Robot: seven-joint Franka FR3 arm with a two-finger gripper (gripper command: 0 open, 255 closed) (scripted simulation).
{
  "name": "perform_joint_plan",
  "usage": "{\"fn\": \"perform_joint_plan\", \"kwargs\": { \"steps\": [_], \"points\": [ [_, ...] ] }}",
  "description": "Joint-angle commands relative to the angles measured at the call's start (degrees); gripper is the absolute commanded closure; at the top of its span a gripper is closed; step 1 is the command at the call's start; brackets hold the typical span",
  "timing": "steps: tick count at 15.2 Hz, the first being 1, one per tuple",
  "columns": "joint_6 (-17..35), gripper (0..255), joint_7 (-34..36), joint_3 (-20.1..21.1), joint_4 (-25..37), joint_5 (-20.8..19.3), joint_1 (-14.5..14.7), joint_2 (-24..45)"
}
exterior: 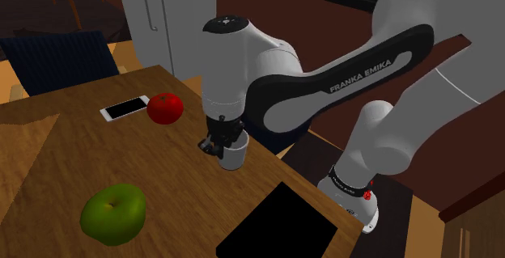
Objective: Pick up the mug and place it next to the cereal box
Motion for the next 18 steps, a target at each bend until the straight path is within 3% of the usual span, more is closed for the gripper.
{"fn": "perform_joint_plan", "kwargs": {
  "steps": [1,9,17,18],
  "points": [
    [1.97,255,0.41,0.40,-1.08,-0.26,-0.11,0.91],
    [8.76,255,2.17,1.81,-4.31,-1.77,-0.76,4.78],
    [8.76,255,2.17,1.81,-4.31,-1.77,-0.76,4.78],
    [8.76,0,2.17,1.81,-4.31,-1.77,-0.76,4.78]
  ]
}}
